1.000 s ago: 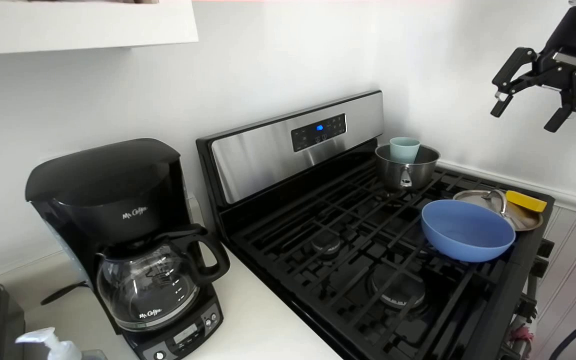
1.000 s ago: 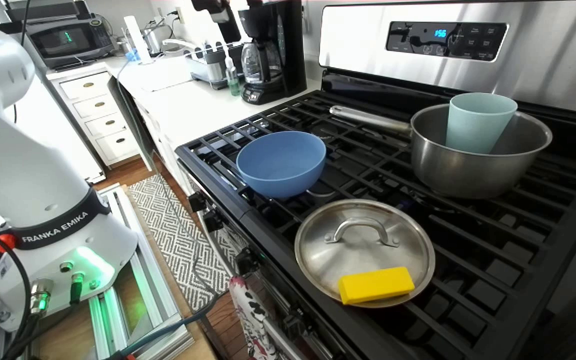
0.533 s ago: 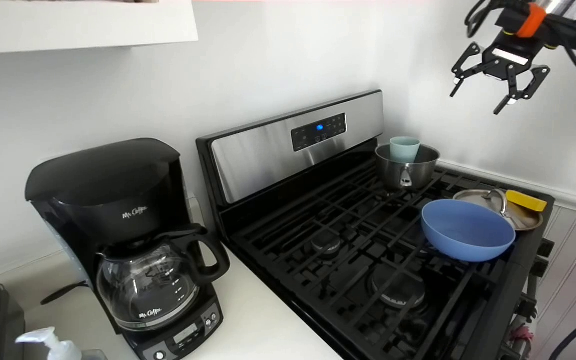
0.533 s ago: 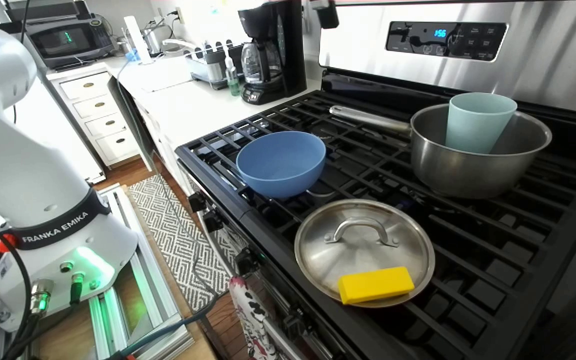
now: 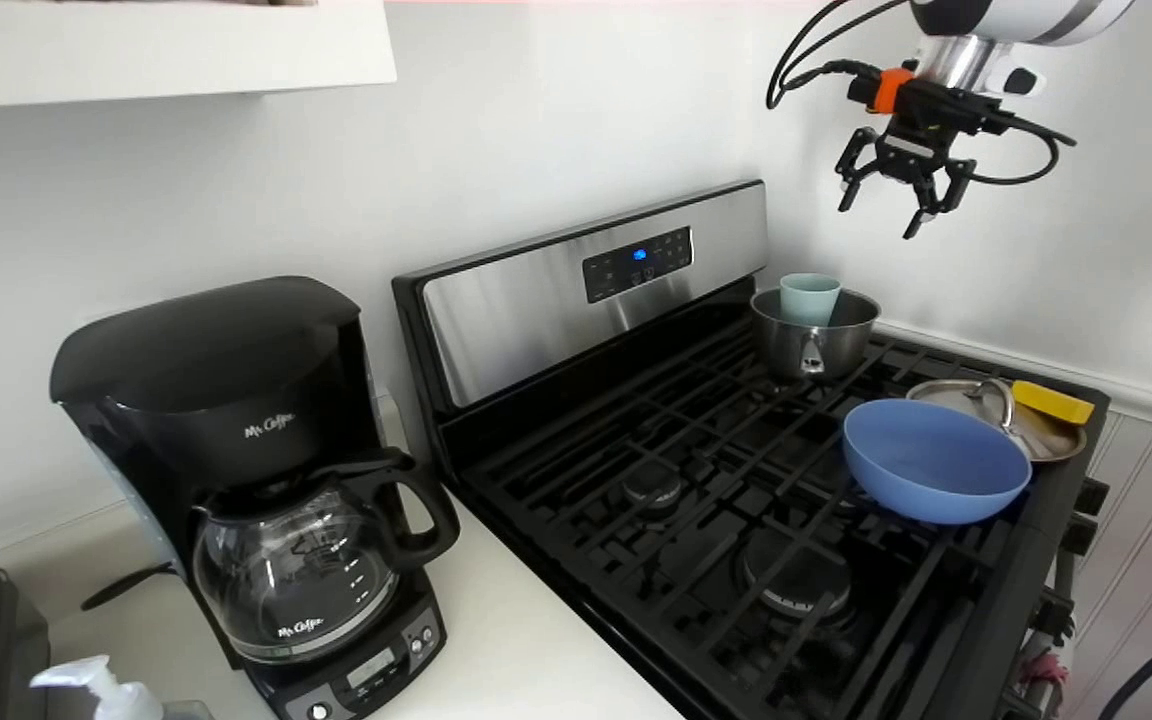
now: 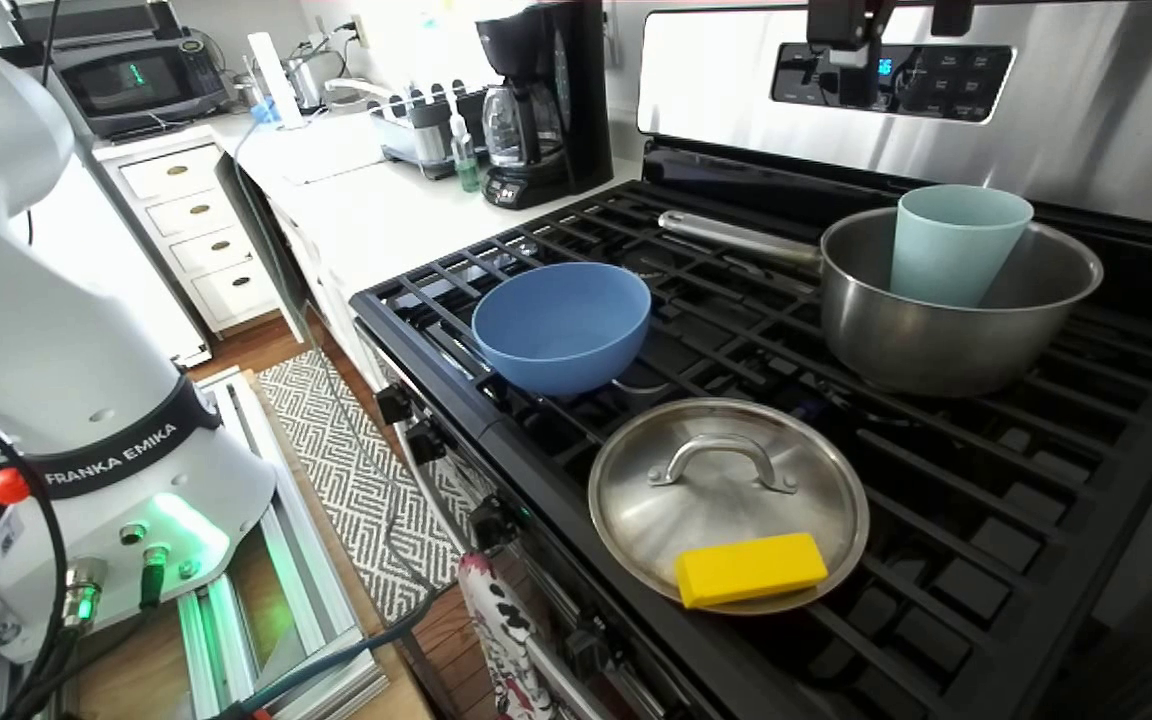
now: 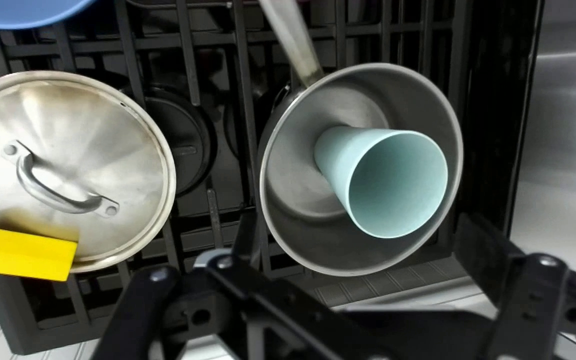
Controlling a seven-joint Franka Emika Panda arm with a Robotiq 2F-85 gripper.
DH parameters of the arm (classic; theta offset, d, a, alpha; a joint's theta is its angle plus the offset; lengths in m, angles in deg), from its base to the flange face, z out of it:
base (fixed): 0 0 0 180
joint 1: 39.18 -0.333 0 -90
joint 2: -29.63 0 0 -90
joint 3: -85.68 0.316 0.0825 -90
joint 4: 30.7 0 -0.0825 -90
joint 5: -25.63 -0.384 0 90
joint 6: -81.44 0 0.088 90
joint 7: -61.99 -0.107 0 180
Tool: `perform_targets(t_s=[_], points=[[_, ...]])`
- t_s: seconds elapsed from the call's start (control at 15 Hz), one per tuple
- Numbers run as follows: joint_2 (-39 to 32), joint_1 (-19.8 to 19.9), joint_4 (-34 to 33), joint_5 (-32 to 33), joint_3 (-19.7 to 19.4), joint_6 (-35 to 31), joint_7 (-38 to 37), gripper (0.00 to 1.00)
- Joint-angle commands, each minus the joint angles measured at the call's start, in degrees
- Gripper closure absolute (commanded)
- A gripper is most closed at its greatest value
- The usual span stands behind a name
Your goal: Put the blue cup in the blue bowl
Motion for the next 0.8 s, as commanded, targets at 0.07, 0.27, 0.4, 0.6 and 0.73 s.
perform_targets(t_s=[0.07,0.27,0.4,0.6,0.73], points=[[-3.07,-2.02,-3.4,-0.66,-2.35,1.46,-0.53,0.0],[-5.35,-1.96,-5.62,-2.28,-2.31,2.96,0.14,0.0],[-8.88,-2.36,-7.28,-3.95,-2.57,1.61,-1.41,0.0],[-13.6,-3.42,-9.58,-4.17,-3.15,-1.59,-6.85,0.0],[-16.33,-4.44,-11.16,-3.38,-3.53,-3.17,-11.05,0.0]])
